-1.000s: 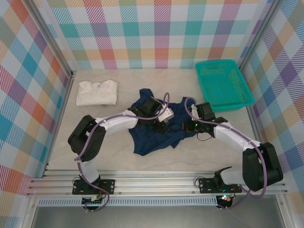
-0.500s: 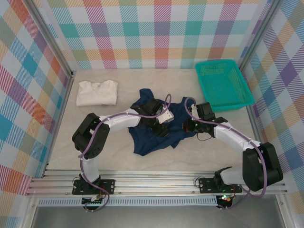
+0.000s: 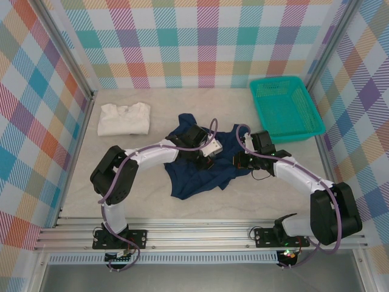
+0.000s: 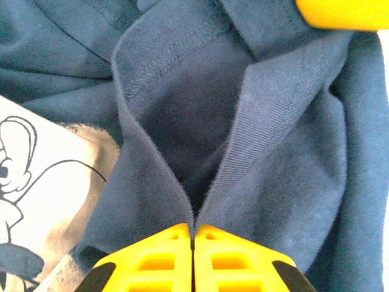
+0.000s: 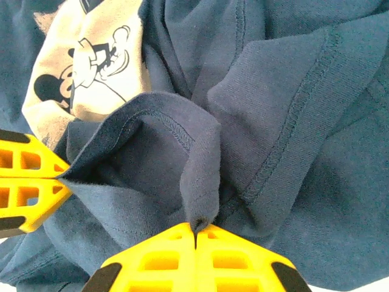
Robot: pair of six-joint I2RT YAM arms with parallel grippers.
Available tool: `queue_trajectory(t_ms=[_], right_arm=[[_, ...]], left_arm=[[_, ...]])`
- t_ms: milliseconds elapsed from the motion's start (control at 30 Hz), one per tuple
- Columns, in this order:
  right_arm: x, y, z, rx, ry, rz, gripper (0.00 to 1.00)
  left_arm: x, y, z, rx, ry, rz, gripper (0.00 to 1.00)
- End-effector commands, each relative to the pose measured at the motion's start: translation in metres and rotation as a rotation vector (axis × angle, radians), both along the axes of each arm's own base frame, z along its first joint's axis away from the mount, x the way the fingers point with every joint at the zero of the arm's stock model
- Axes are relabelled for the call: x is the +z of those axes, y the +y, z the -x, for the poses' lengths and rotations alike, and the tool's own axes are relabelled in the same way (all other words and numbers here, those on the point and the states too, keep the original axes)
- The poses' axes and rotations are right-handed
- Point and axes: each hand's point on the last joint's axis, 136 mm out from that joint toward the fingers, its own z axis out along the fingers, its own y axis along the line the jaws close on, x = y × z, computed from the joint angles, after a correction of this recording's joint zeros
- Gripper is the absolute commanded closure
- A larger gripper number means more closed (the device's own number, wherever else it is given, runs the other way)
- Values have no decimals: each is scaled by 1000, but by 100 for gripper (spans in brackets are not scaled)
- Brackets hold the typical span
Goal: Fold the inside-out t-shirt
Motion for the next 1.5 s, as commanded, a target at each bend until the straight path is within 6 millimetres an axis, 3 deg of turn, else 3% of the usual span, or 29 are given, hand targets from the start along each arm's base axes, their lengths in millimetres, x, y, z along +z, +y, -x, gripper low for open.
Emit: queue_trajectory(t_ms=[0,267,367,533,800,967,1167,1333,1467], right_arm=[[18,7,-9,28,-61,-38,100],[52,21,-21,77,-197,-115,99],[52,13,-32,34,-196,-55,97],[51,5,-50,-23,-201,10,91],[52,10,-43,36,-161,10,71],[57,2,-27,33,-155,28,56],[45,-32,-29,-81,-148,181,48],[21,-27,-39,-86,-72,193,46],[6,-10,-48,-61,-19,130,45]], left_arm=[[35,4,-9,54,-34,91,100],[69,28,-18,301,63,198,100],[81,33,-14,379,149,242,100],[88,24,1,383,316,306,100],[94,50,-18,550,202,250,100],[113,90,-30,686,71,221,100],[164,171,-29,923,-132,250,100],[202,231,-17,1094,-256,273,100],[221,256,-8,1157,-301,292,100]])
